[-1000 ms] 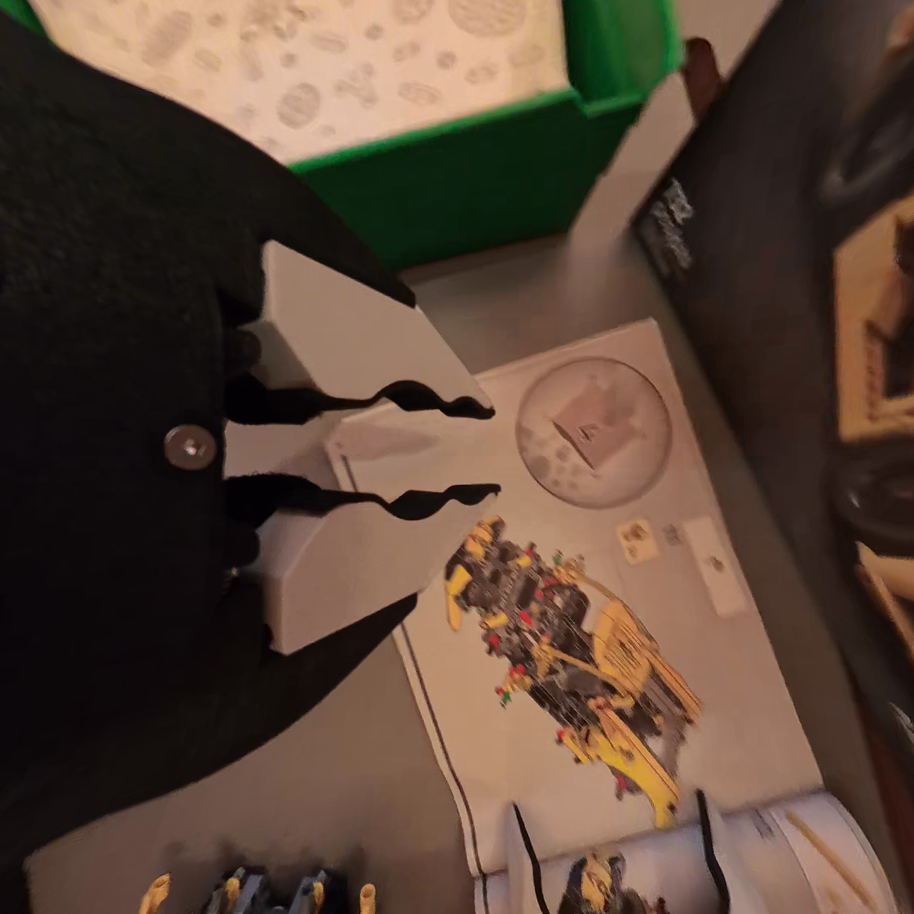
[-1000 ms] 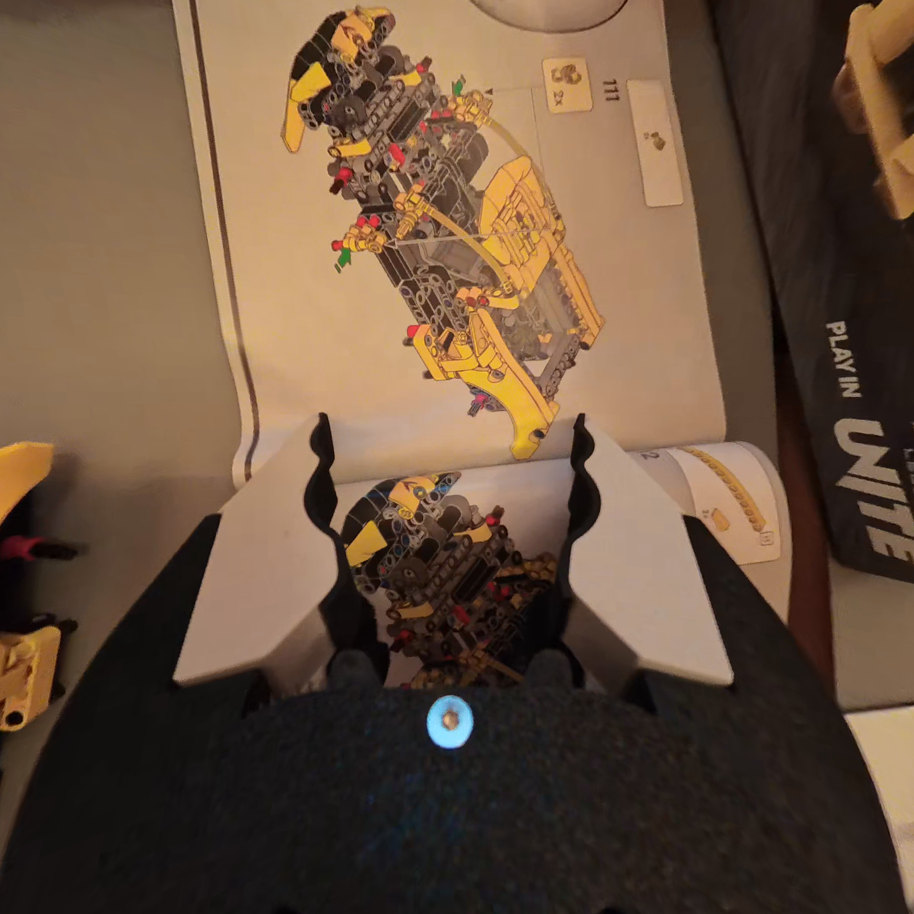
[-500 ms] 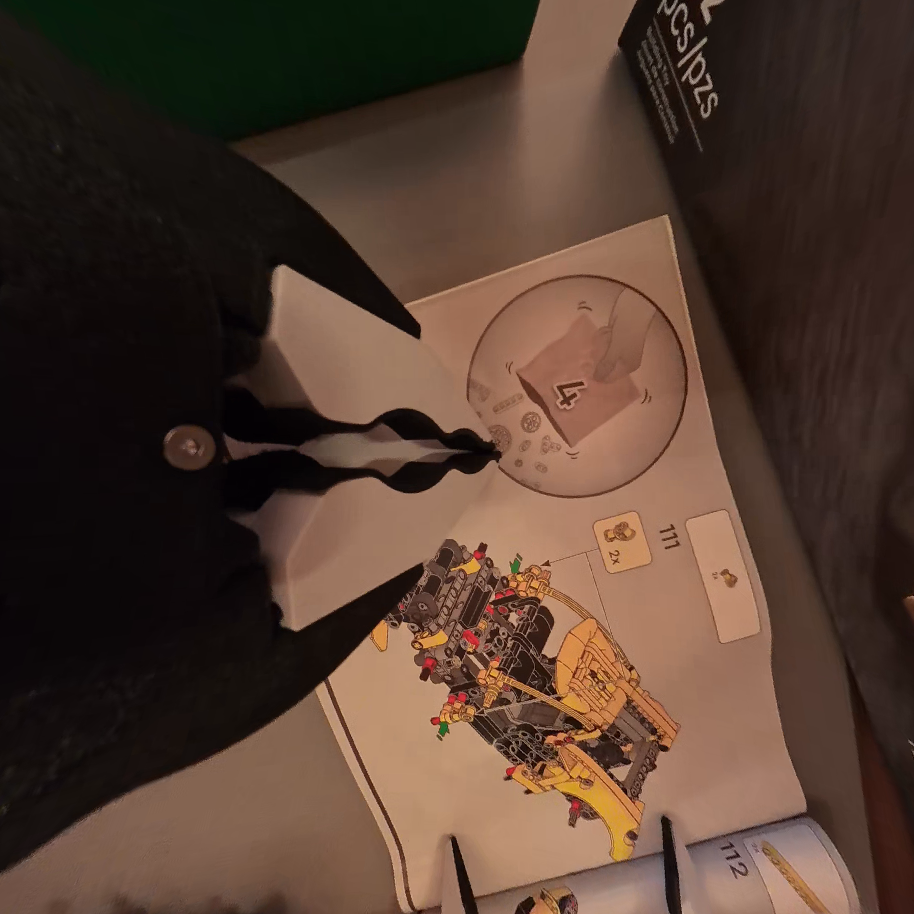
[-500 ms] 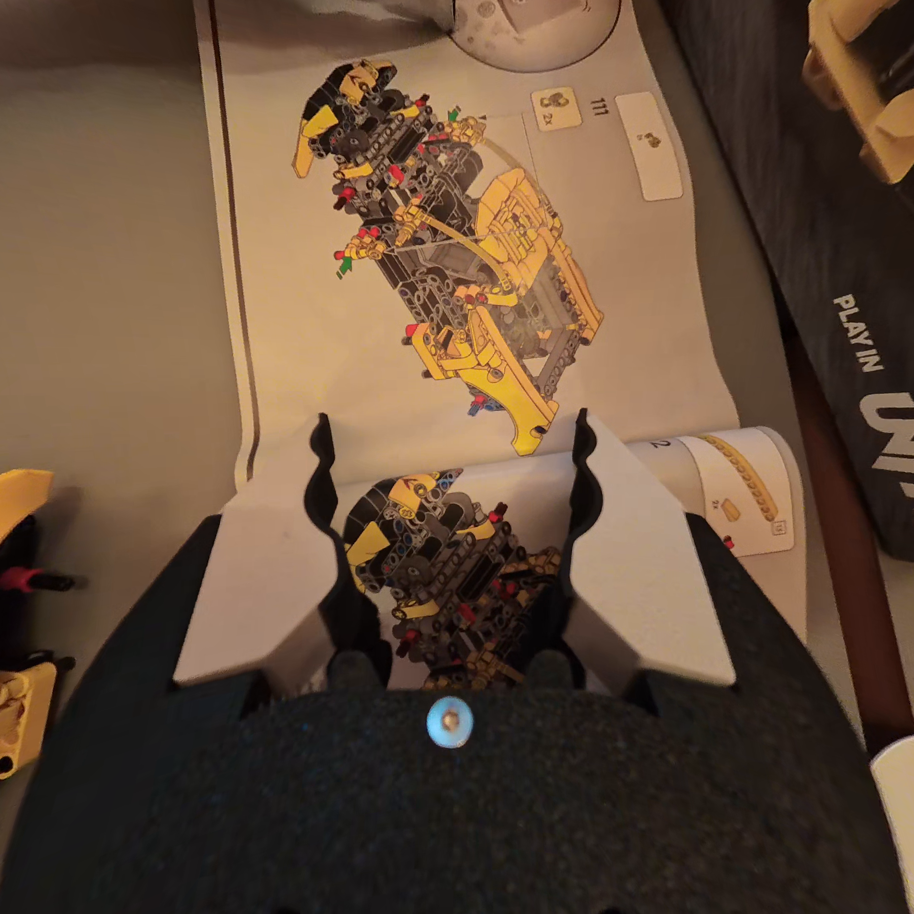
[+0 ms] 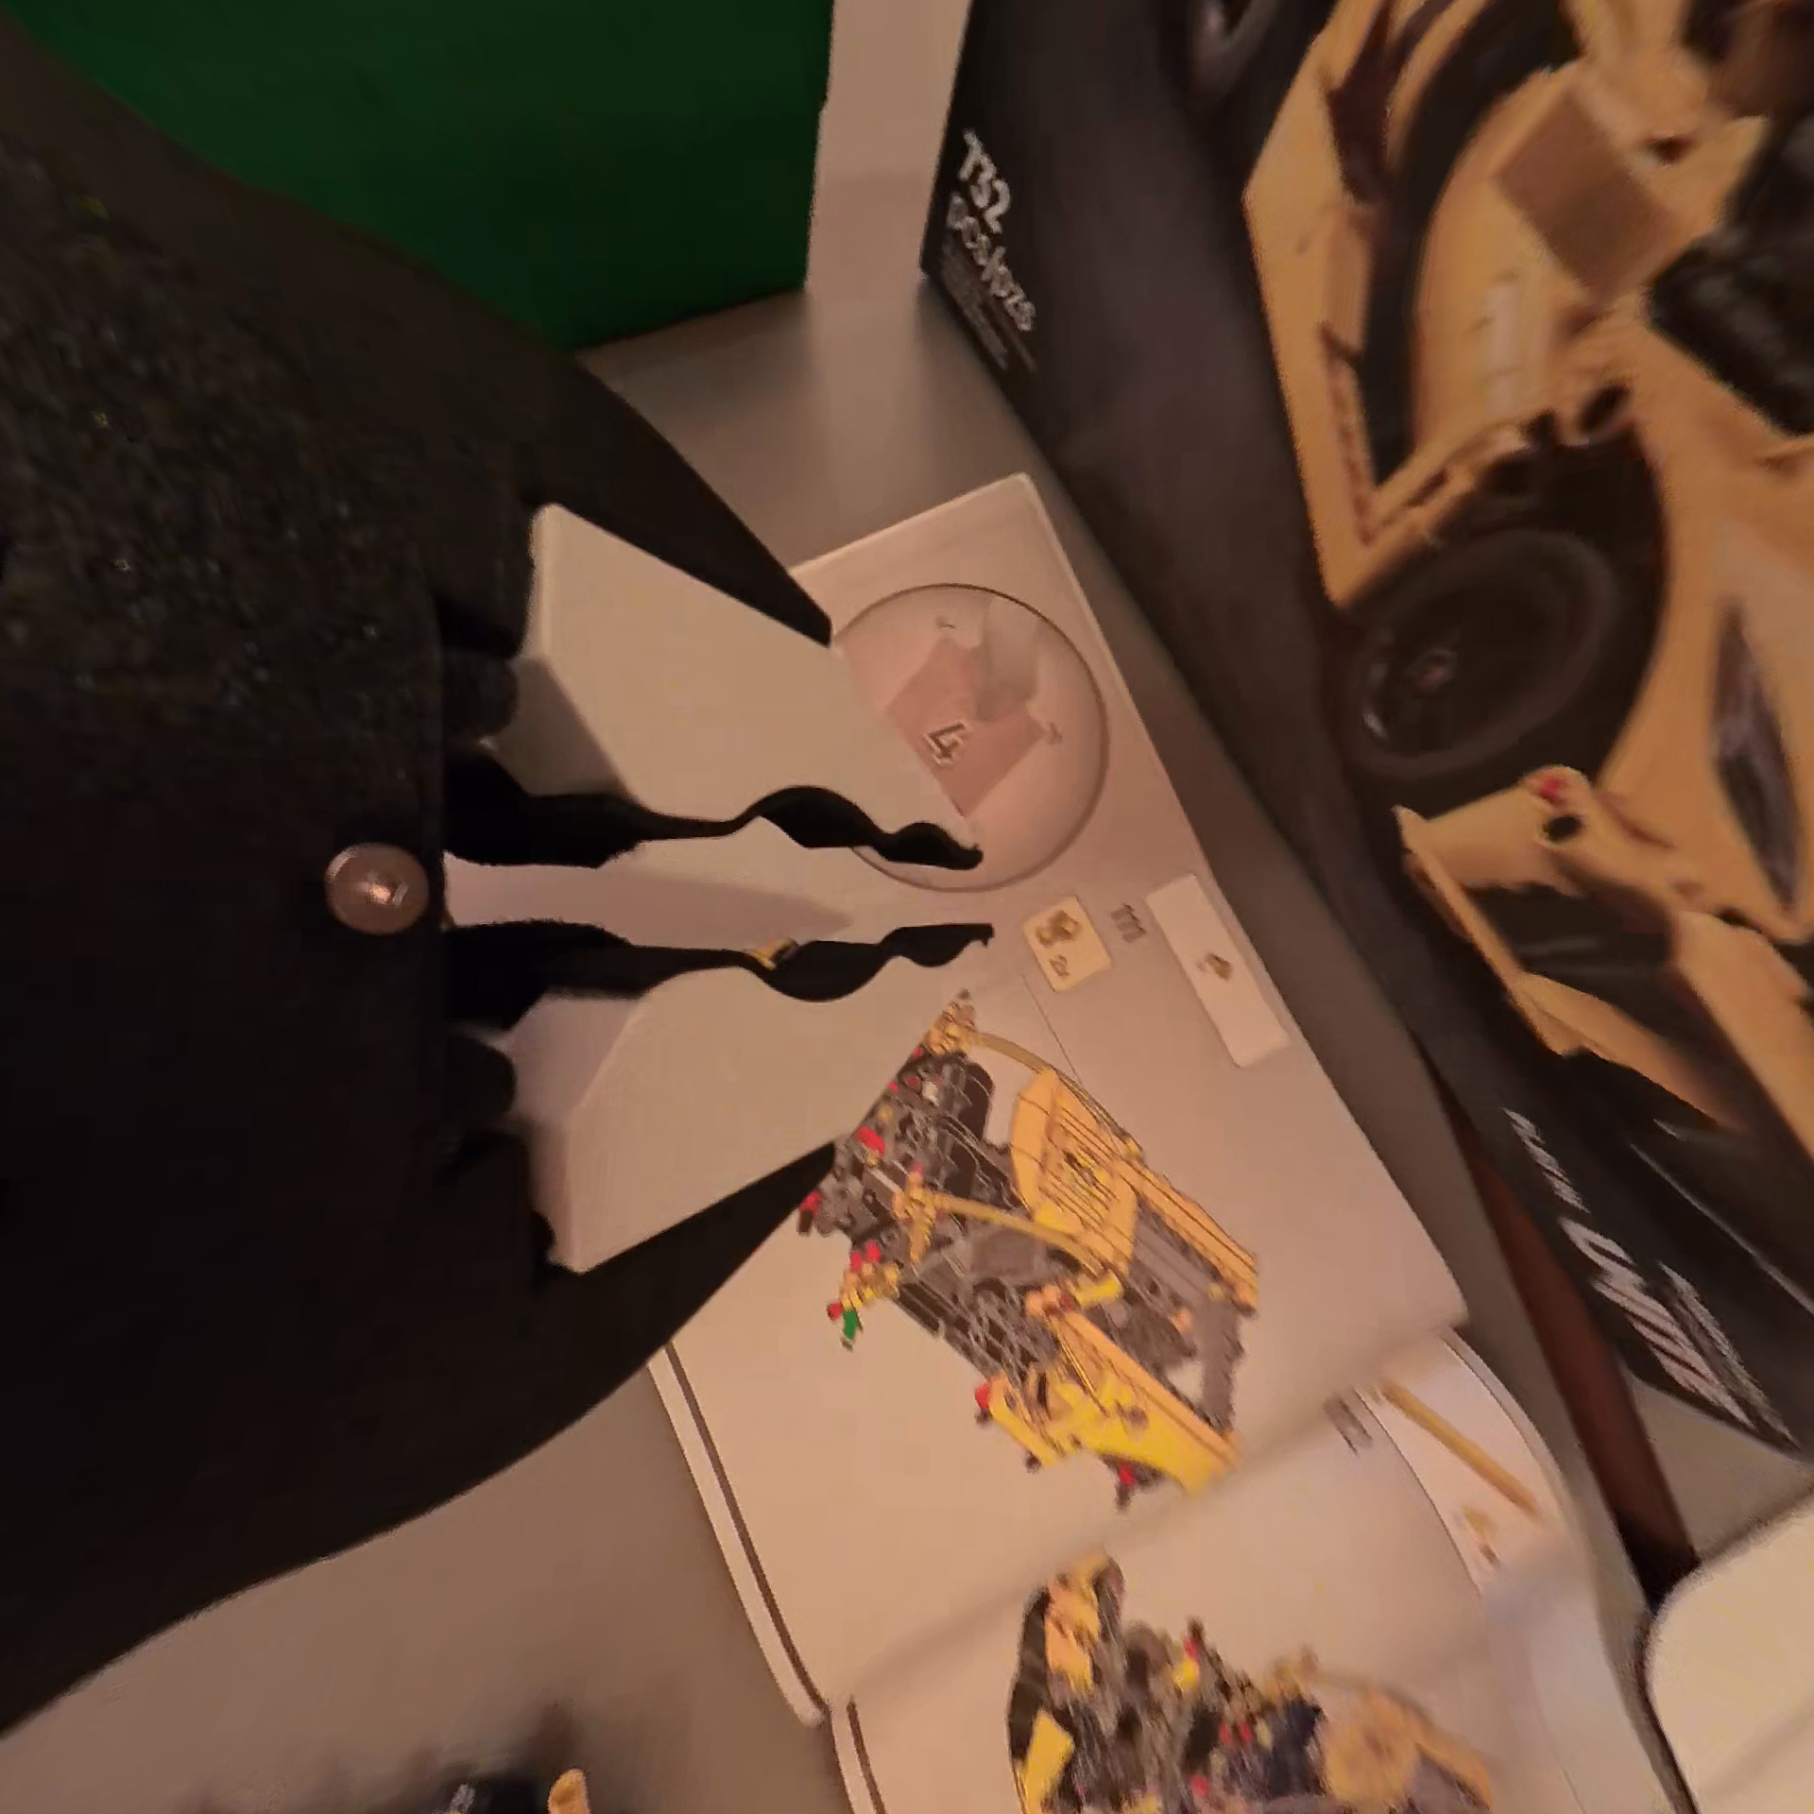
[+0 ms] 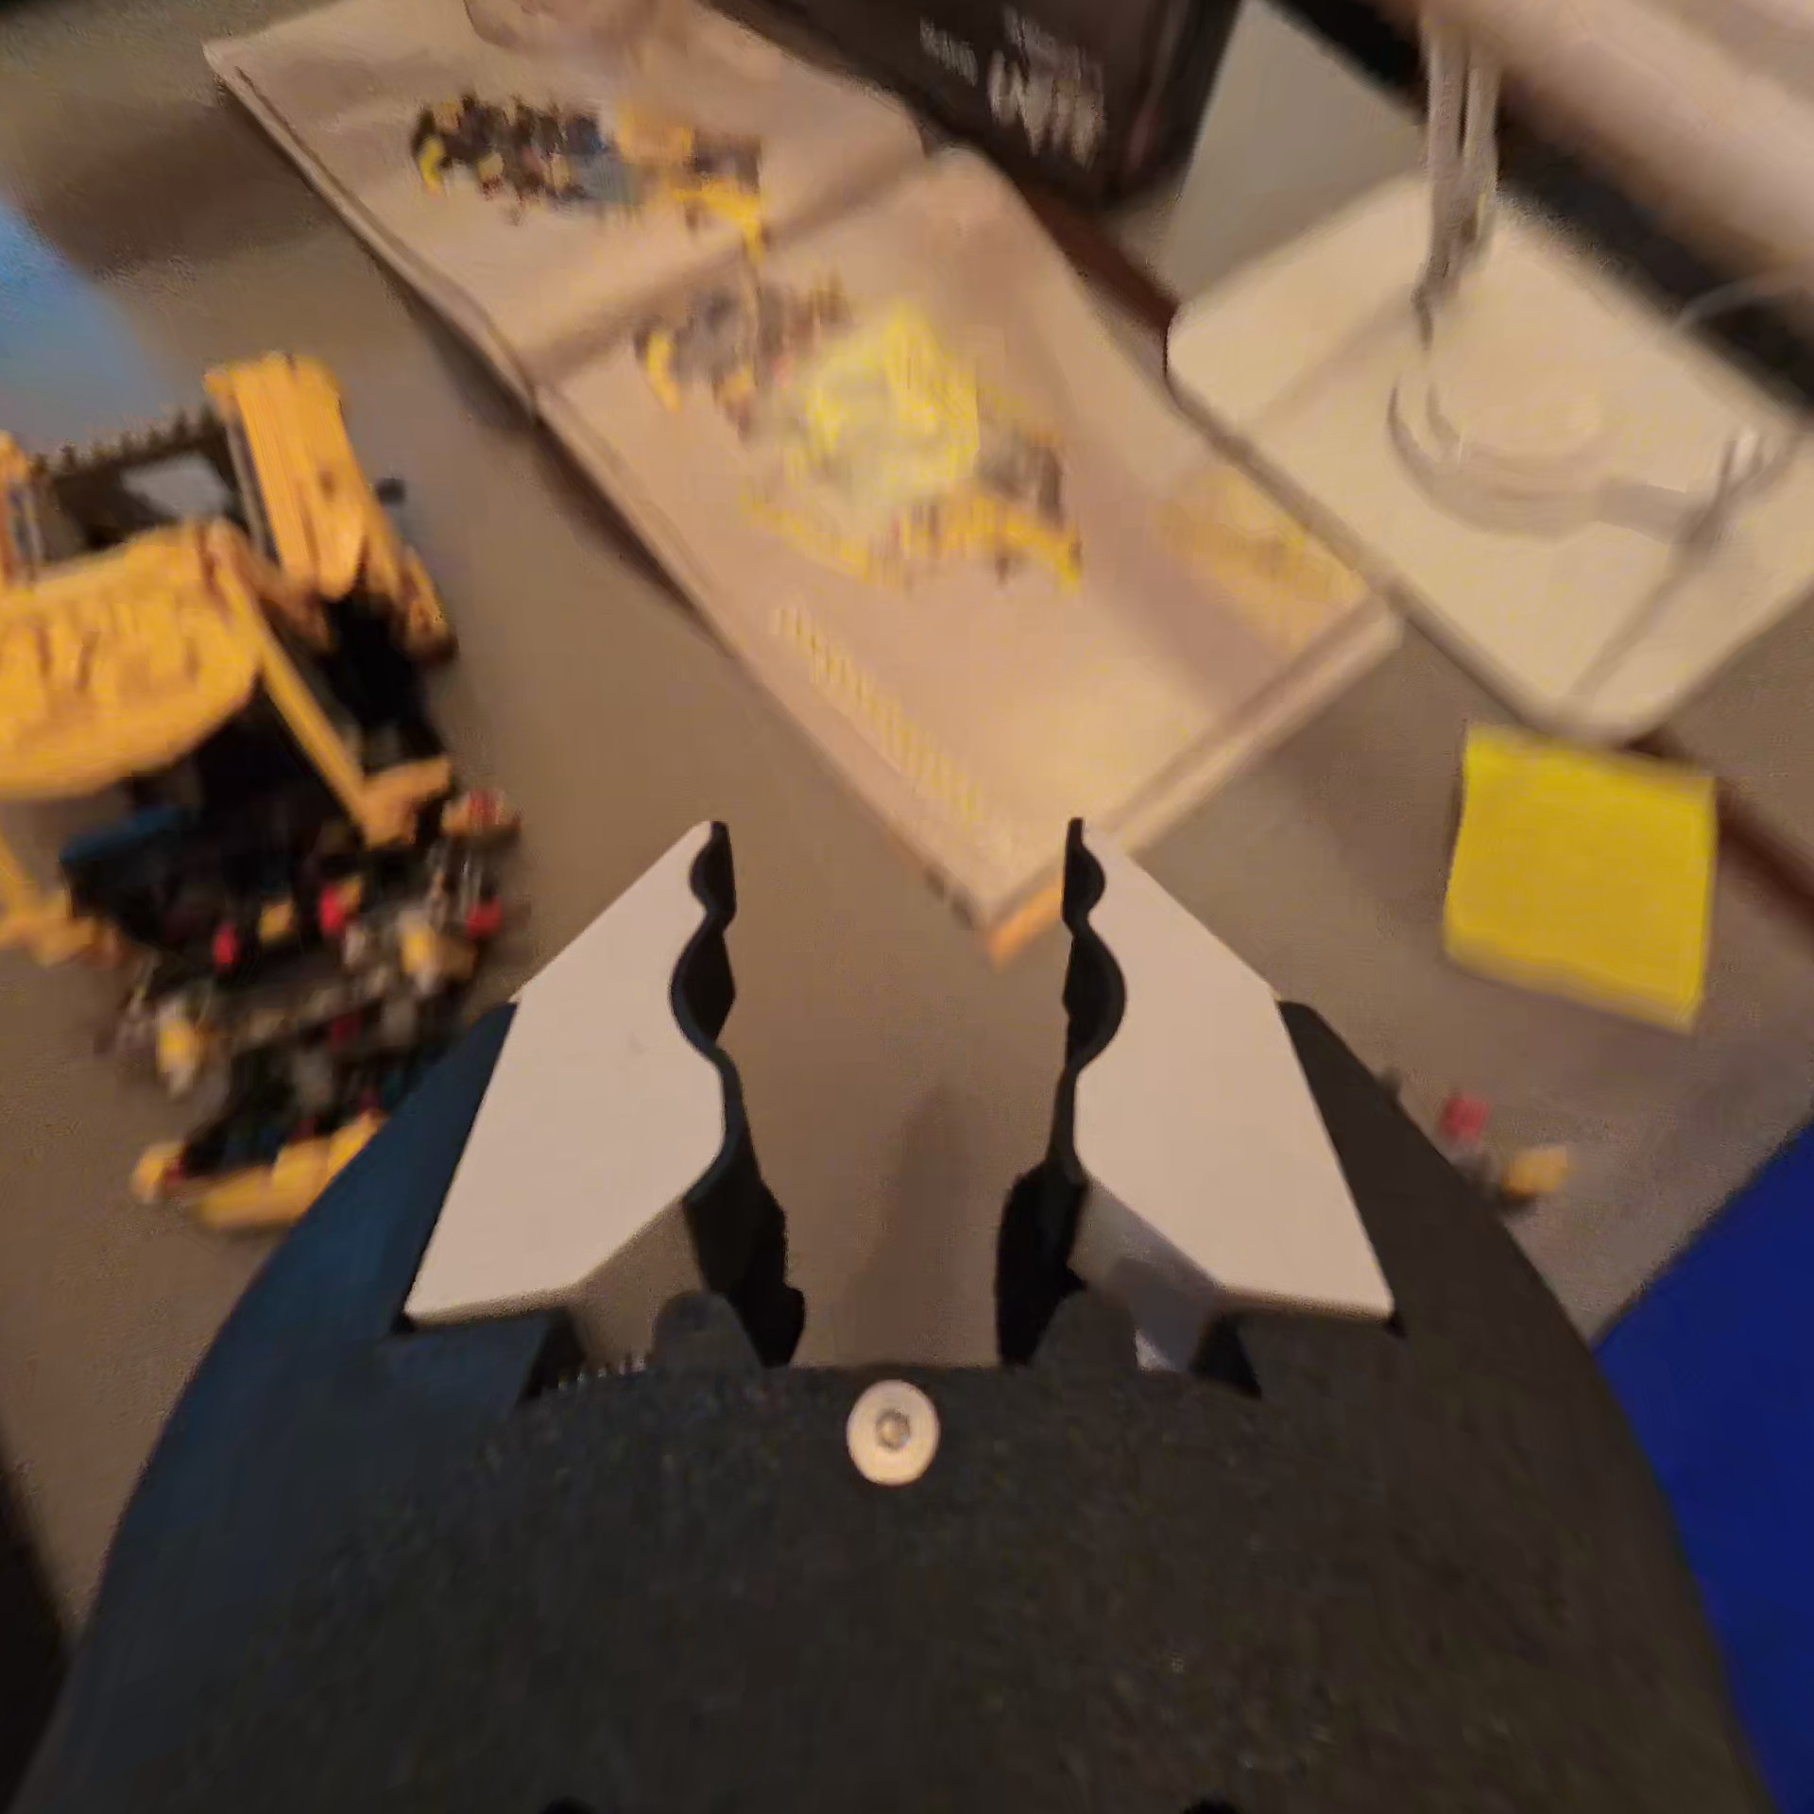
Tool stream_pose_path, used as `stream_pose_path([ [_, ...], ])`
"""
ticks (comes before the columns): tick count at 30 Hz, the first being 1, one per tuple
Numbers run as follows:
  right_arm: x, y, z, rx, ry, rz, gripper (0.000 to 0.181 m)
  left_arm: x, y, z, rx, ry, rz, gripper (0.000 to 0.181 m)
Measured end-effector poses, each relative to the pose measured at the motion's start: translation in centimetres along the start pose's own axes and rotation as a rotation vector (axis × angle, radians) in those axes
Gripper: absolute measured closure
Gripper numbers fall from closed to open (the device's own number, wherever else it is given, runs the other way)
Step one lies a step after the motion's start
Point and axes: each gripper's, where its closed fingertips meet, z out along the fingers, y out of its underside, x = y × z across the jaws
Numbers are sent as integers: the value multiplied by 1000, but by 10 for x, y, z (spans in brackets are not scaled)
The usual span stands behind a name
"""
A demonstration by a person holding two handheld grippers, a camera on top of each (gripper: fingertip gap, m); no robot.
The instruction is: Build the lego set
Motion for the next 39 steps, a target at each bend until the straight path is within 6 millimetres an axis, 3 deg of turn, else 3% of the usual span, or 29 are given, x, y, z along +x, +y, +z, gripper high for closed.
stream_pose_path([
  [2, -14, 59, -25, -9, -4, 124, 121, 10, -12, -4, 55, 26, 32, 170],
  [4, -30, 101, -41, 11, 10, 218, 130, 22, -21, -7, 97, 59, 62, 170],
  [6, -43, 124, -51, 37, 55, 230, 137, 34, -28, -9, 130, 90, 86, 170],
  [9, -52, 141, -56, 15, 132, 186, 147, 49, -35, -10, 157, 144, 87, 170],
  [14, -53, 143, -44, -4, 112, 184, 151, 62, -40, -9, 179, 205, 68, 170],
  [16, -53, 142, -39, -16, 98, 179, 156, 59, -37, -8, 164, 184, 80, 171],
  [18, -48, 144, -39, -40, 132, 144, 176, 55, -34, -7, 150, 157, 97, 170],
  [20, -39, 136, -39, -29, 187, 113, 176, 51, -33, -8, 149, 137, 106, 170],
  [23, -9, 110, -34, 24, 306, 120, 176, 49, -36, -12, 173, 150, 88, 170],
  [26, 46, 88, -17, 47, 511, 193, 176, 52, -38, -14, 184, 183, 66, 170],
  [29, 99, 85, 1, 0, 690, 306, 176, 50, -35, -13, 170, 167, 79, 170],
  [31, 124, 85, 2, -22, 786, 366, 175, 49, -33, -12, 159, 152, 100, 170],
  [34, 142, 86, -2, 6, 832, 462, 175, 49, -31, -12, 149, 144, 128, 170],
  [39, 151, 96, -2, 18, 824, 566, 176, 53, -31, -10, 152, 174, 121, 170],
])
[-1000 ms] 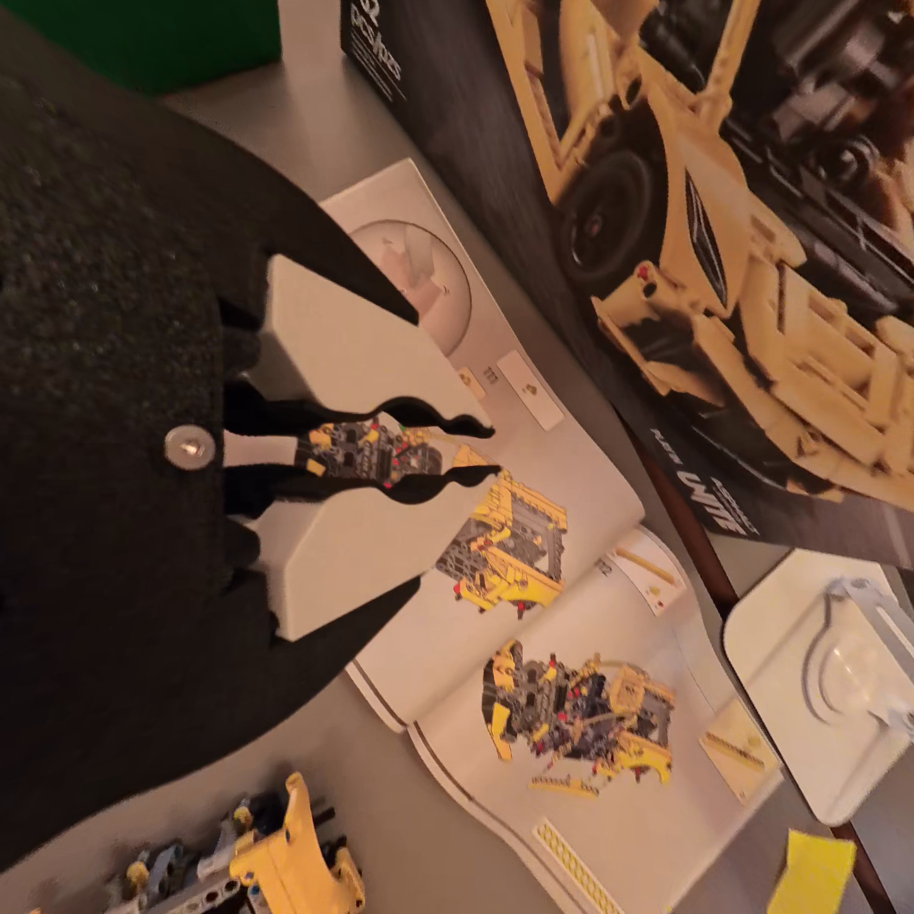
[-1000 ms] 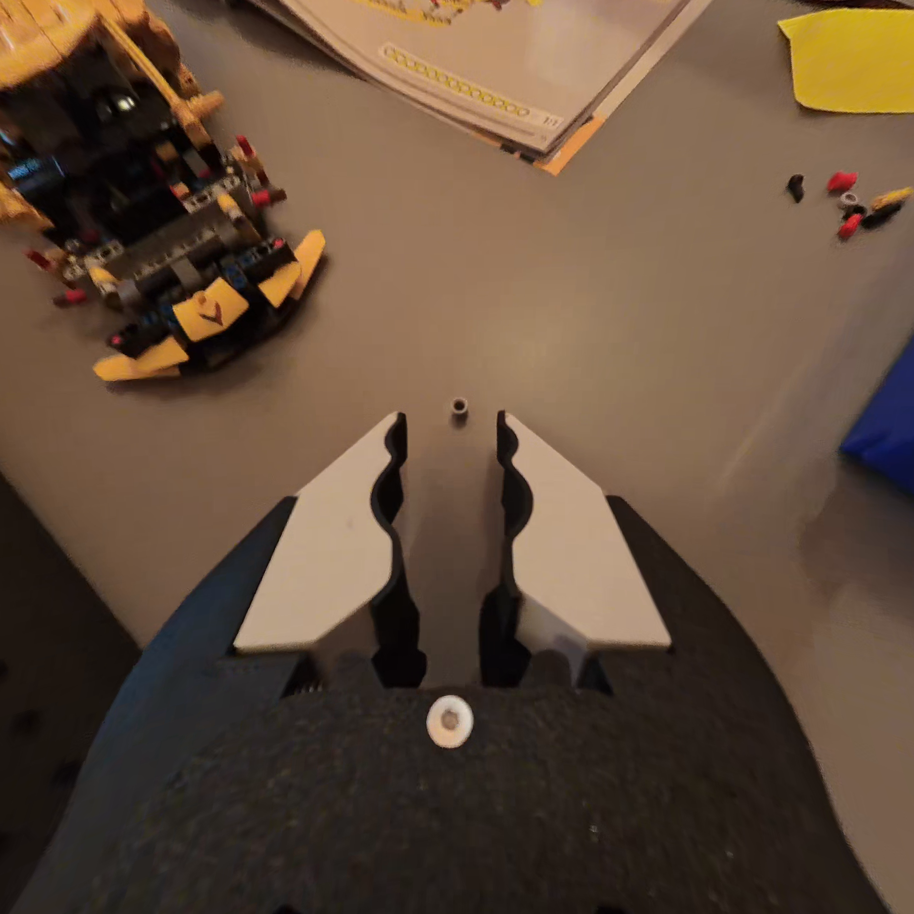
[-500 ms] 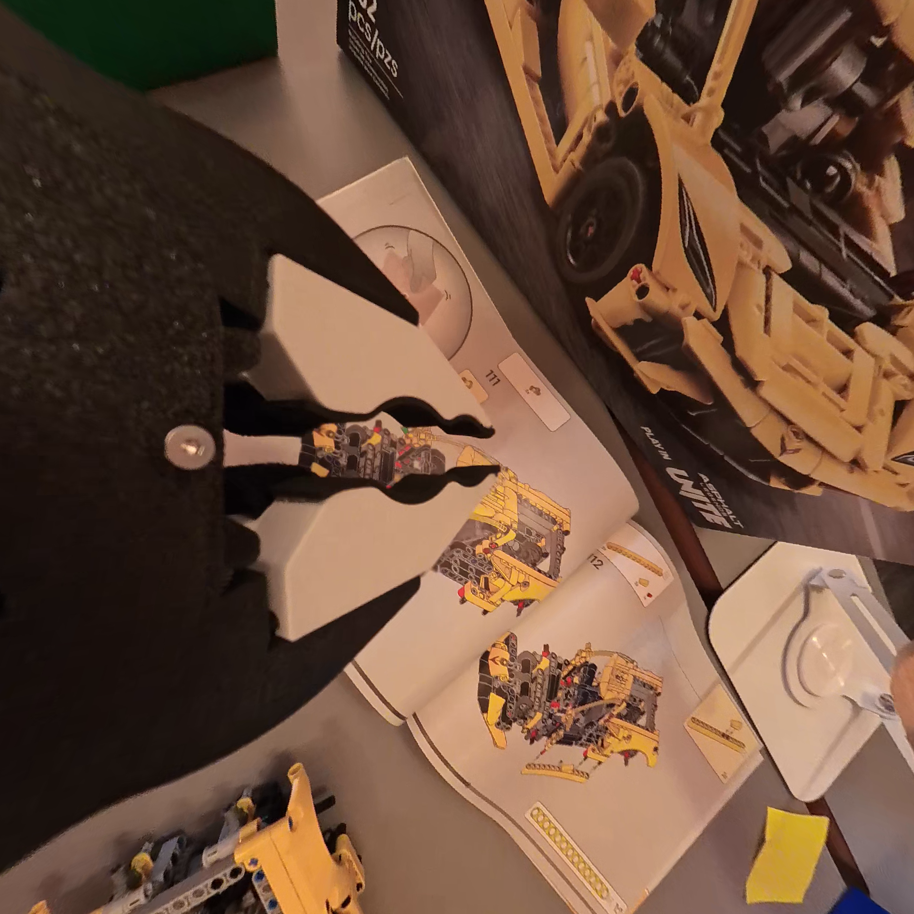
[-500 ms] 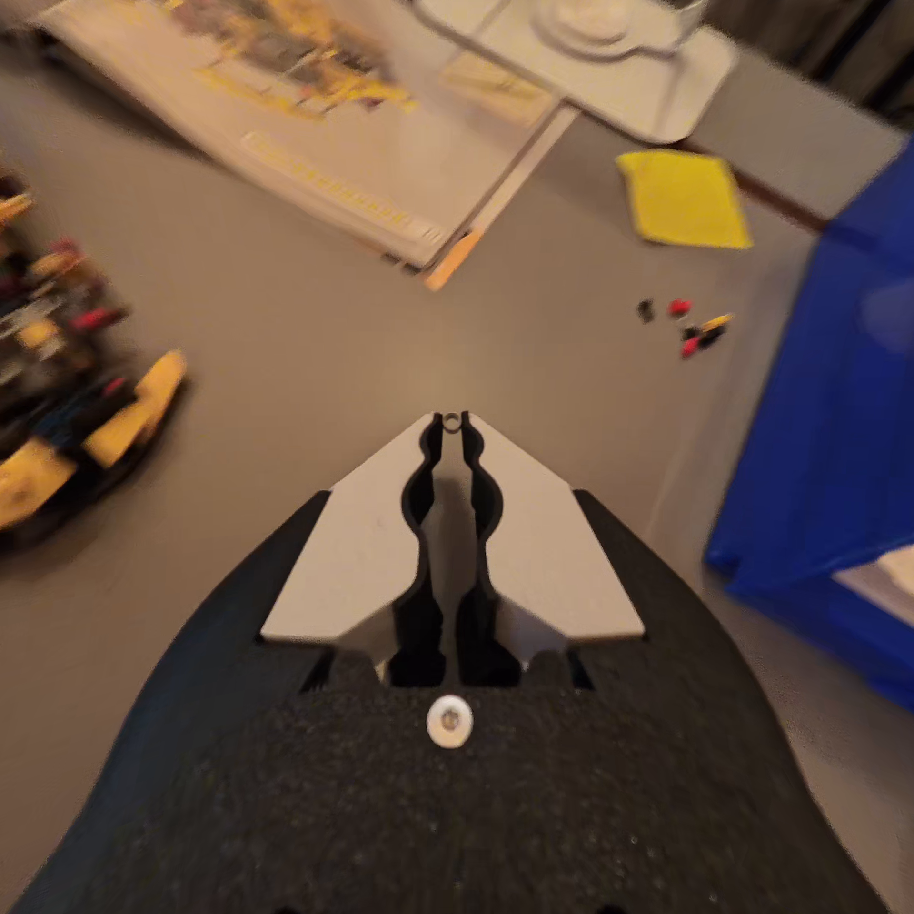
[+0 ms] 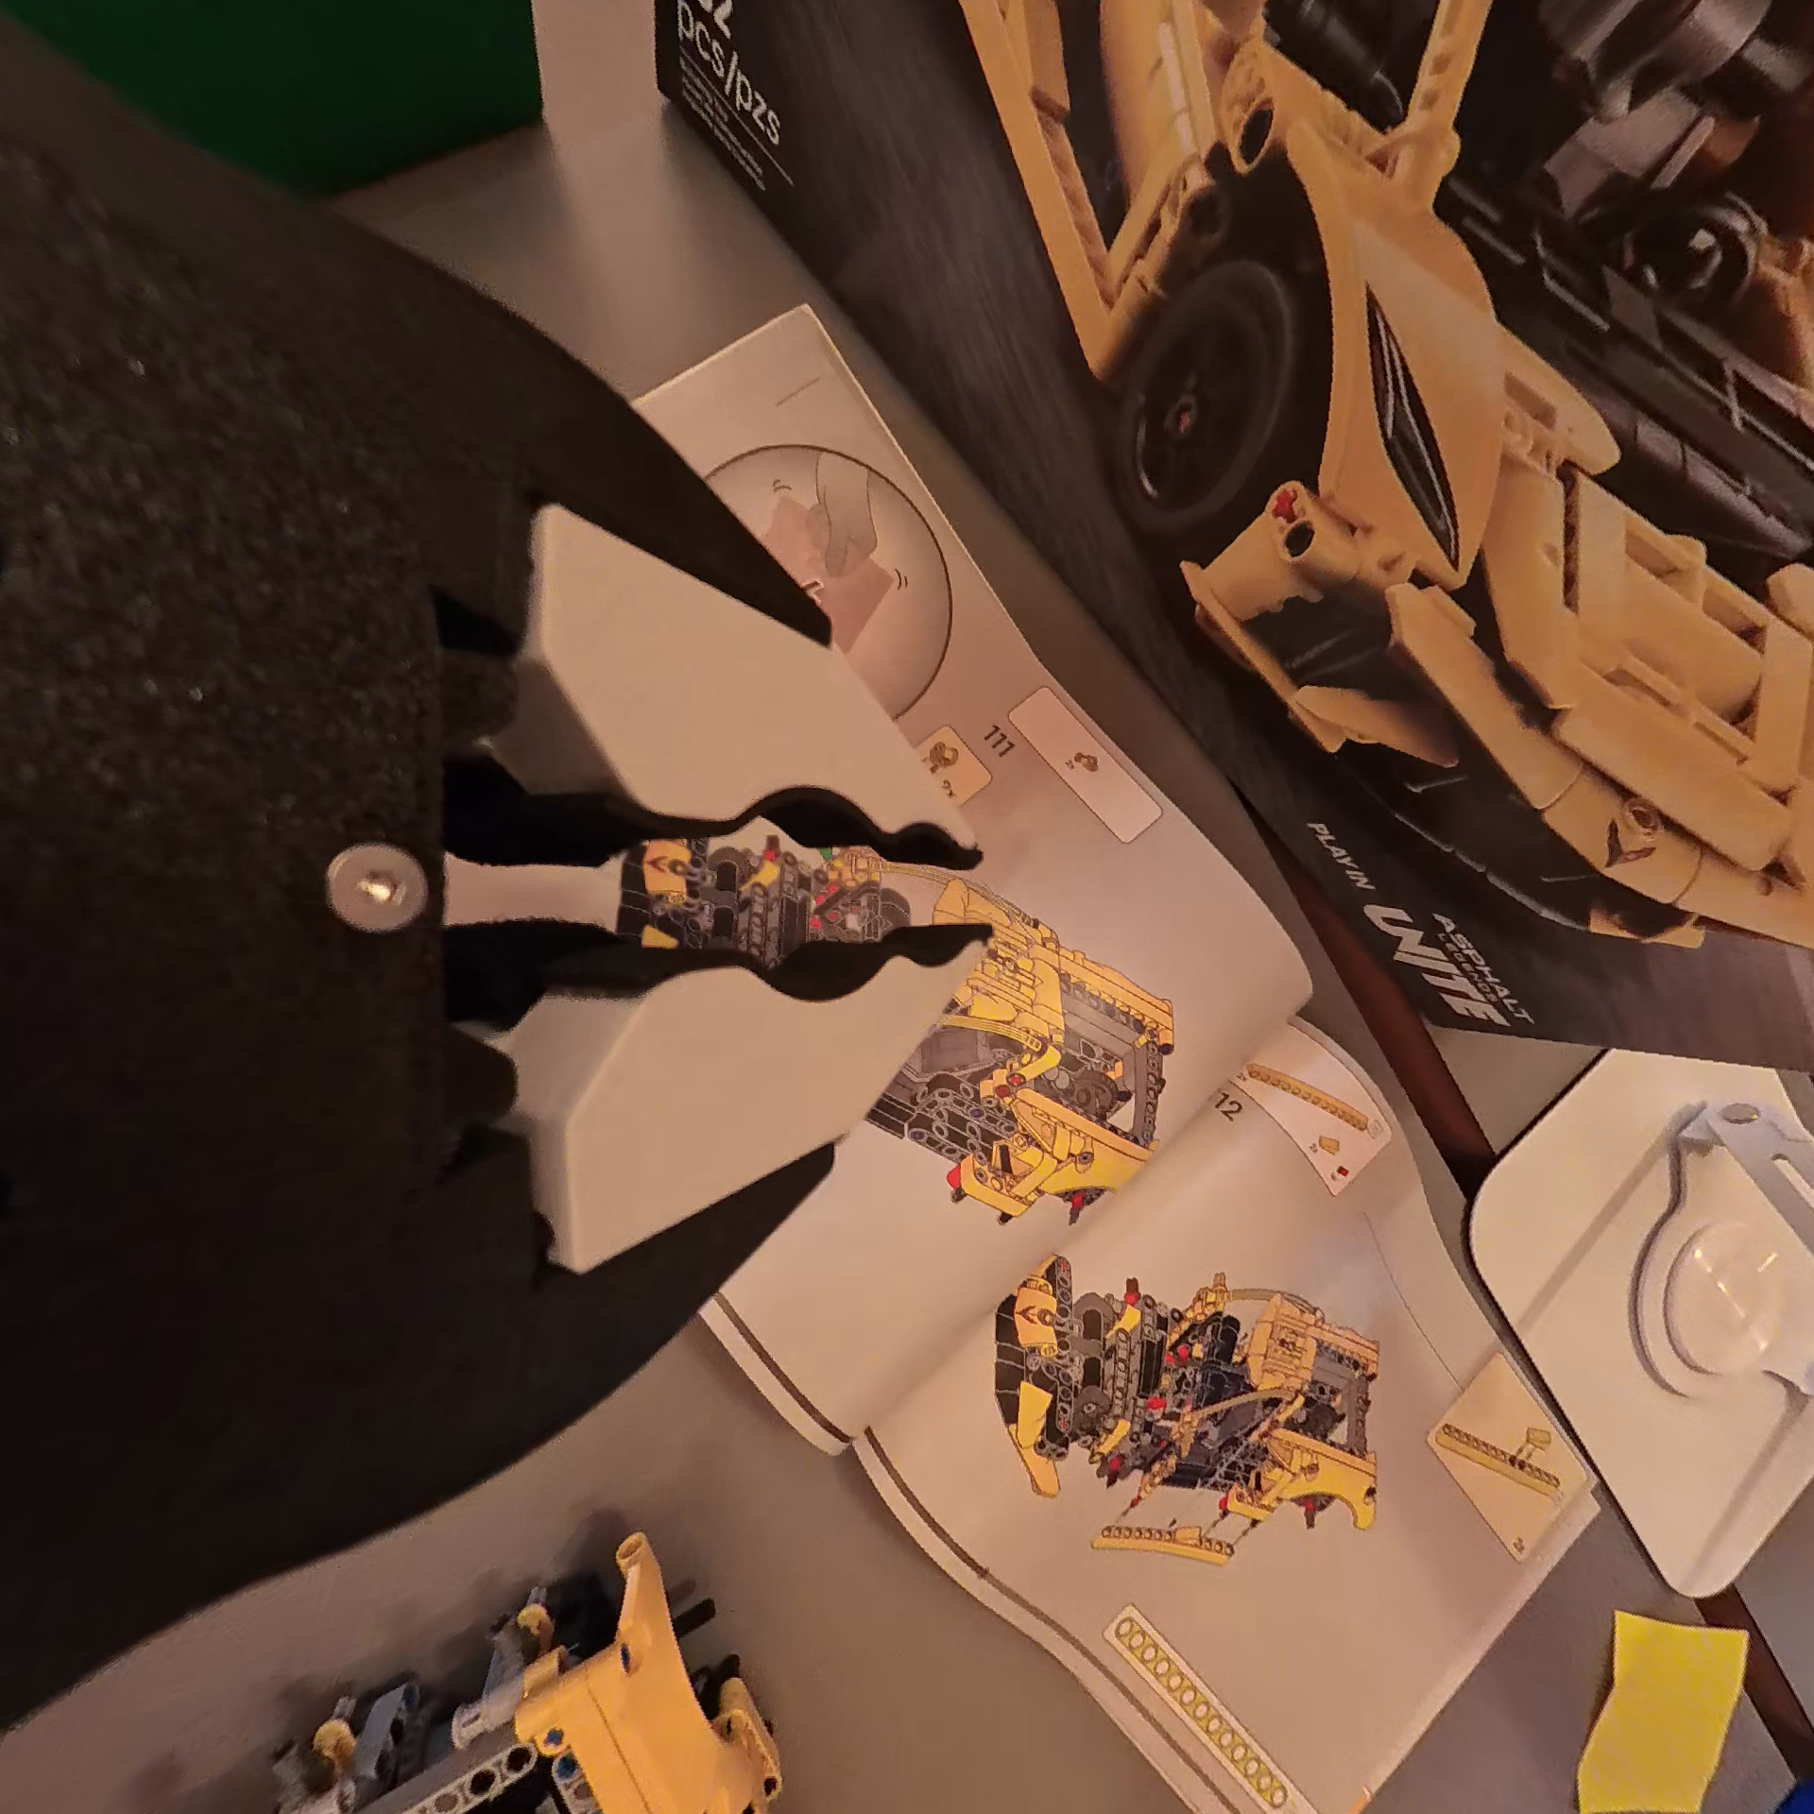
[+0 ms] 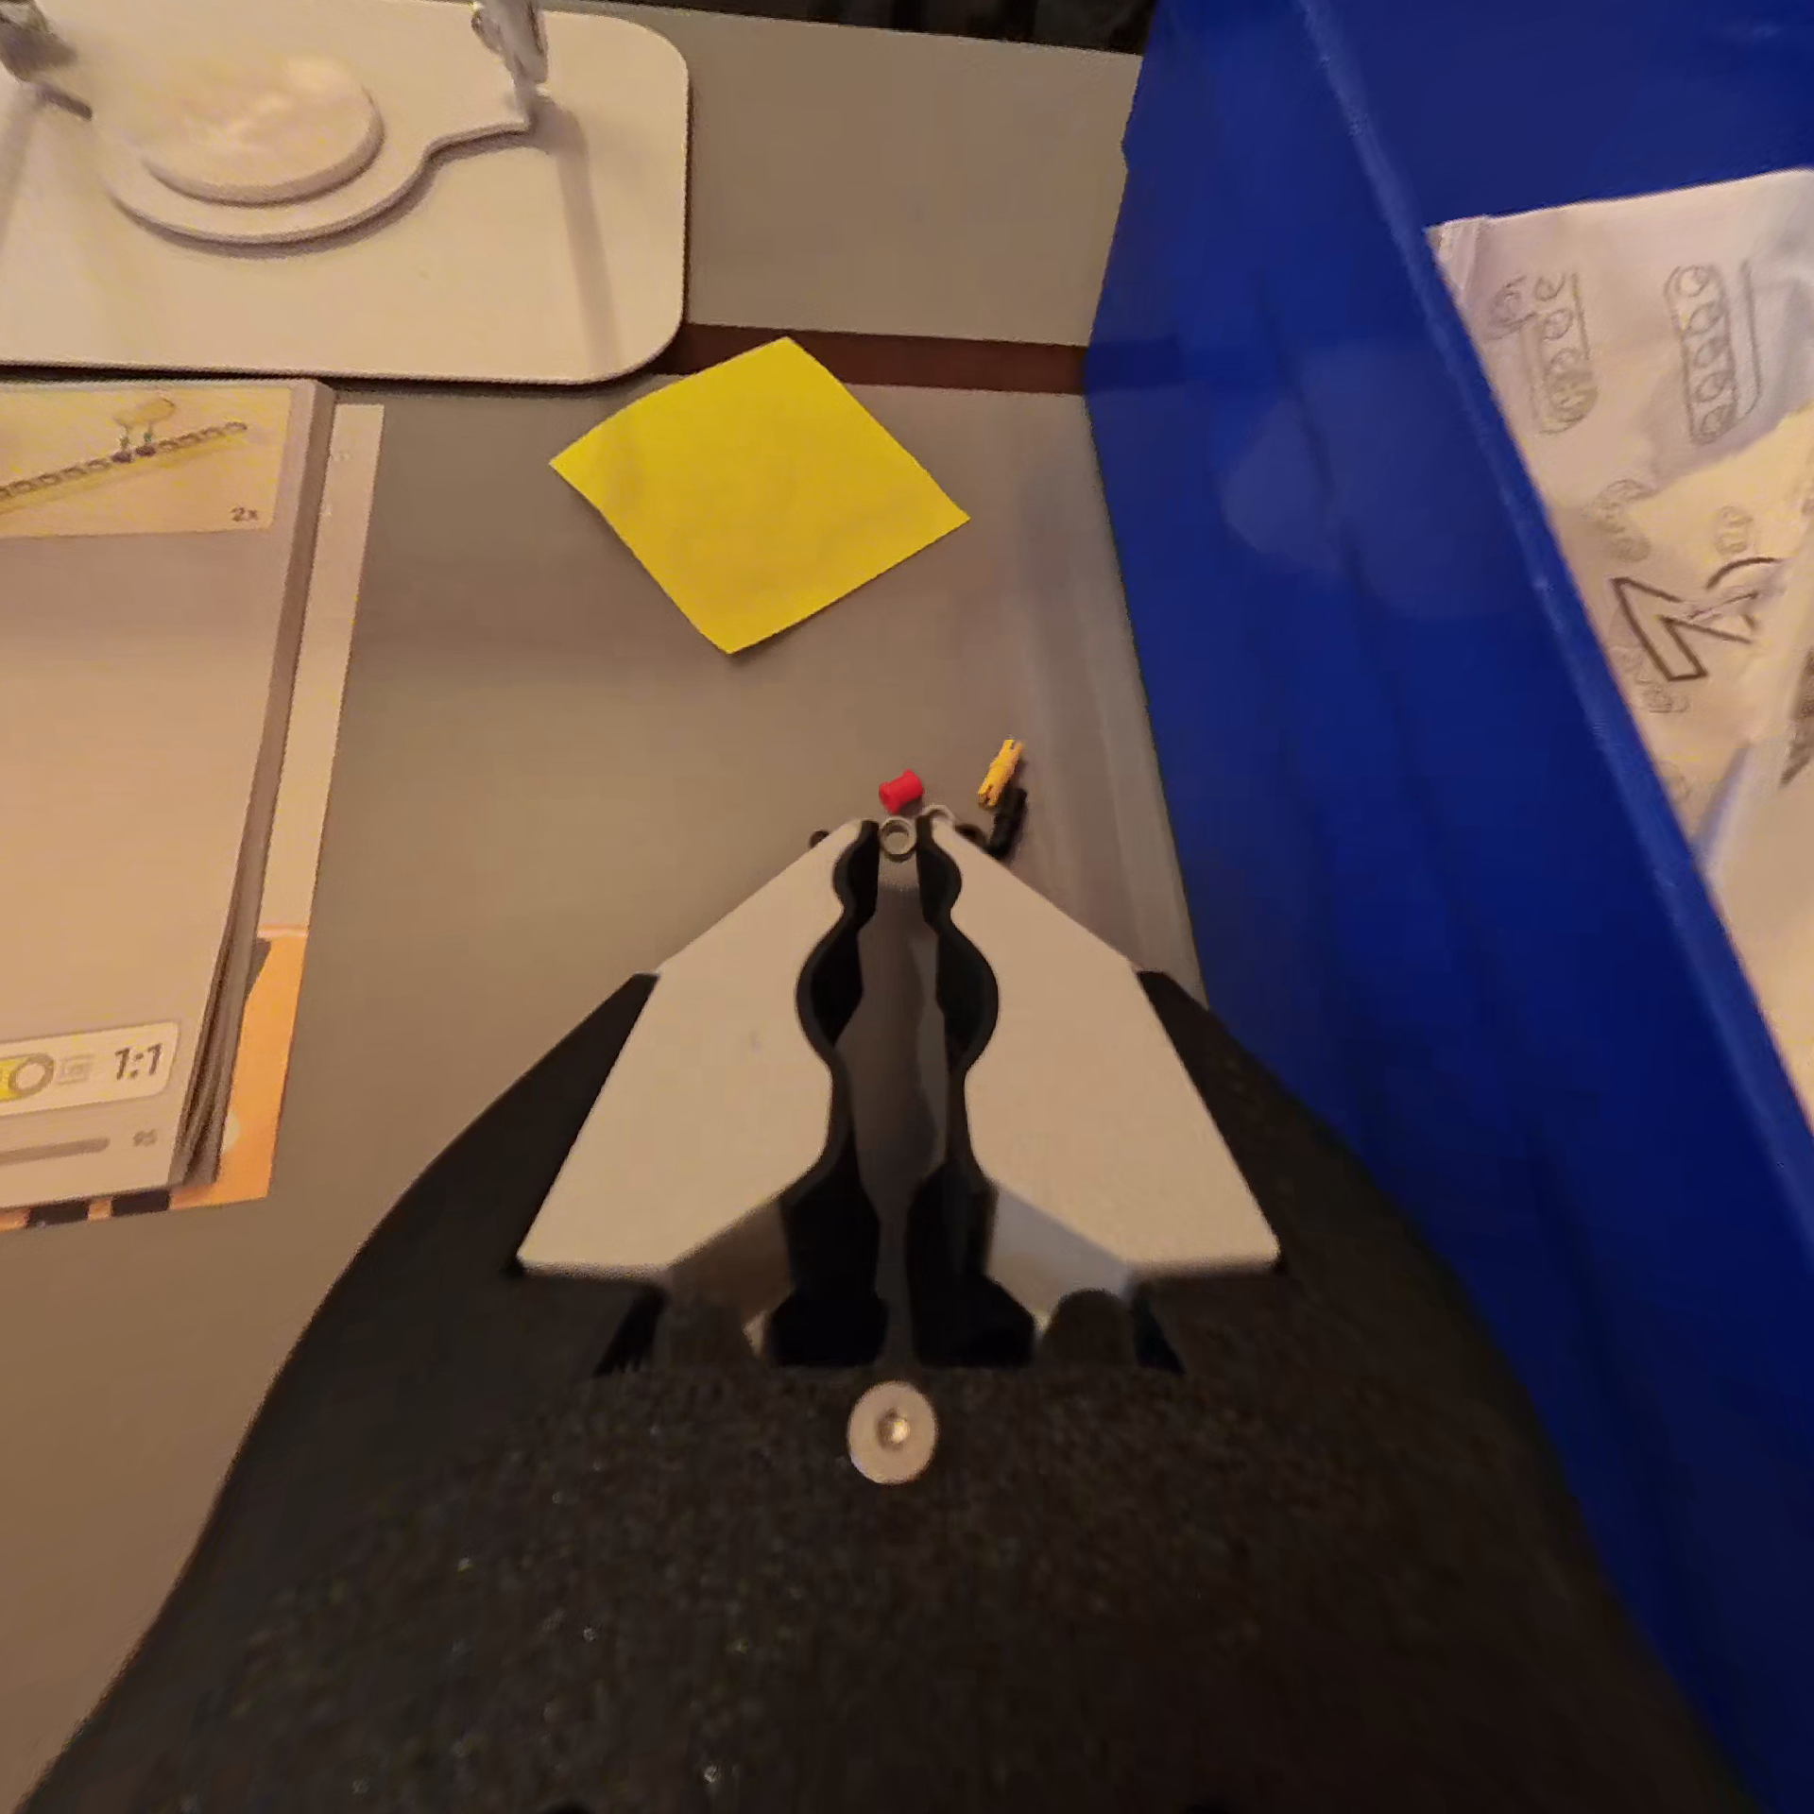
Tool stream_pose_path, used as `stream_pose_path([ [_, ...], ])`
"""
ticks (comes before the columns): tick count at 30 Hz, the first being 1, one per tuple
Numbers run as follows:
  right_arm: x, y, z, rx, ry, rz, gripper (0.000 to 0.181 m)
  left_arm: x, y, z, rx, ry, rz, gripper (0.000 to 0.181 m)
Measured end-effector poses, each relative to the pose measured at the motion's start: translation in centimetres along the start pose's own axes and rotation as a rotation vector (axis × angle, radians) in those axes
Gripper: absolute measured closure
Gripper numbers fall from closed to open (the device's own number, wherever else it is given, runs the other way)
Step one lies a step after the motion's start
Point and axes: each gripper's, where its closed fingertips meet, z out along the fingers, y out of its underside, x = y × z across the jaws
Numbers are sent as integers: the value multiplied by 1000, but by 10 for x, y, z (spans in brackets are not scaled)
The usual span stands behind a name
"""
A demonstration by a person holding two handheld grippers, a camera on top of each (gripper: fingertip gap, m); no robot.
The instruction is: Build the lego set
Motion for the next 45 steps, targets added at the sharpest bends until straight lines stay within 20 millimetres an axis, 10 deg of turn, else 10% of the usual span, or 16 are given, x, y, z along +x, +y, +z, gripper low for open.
stream_pose_path([
  [11, -1, 4, 2, -40, -64, 69, 159, 13, -8, -6, 19, 65, -20, 168],
  [14, -17, -7, -26, 30, -153, 50, 147, 27, -16, -20, 25, 101, -5, 160],
  [17, -81, -10, -88, 116, -480, -41, 128, 66, -19, -41, 53, 216, -33, 147],
  [21, -137, 72, -173, -128, -850, -67, 99, 142, 47, -63, -34, 384, -194, 132],
  [26, -146, 137, -209, -212, -840, -50, 114, 198, 117, -72, -58, 395, -488, 130],
  [38, -171, 111, -179, -174, -838, -166, 147, 202, 124, -58, -50, 294, -572, 134],
  [45, -144, 80, -135, -192, -807, -236, 148, 214, 99, -31, -61, 281, -586, 134],
])
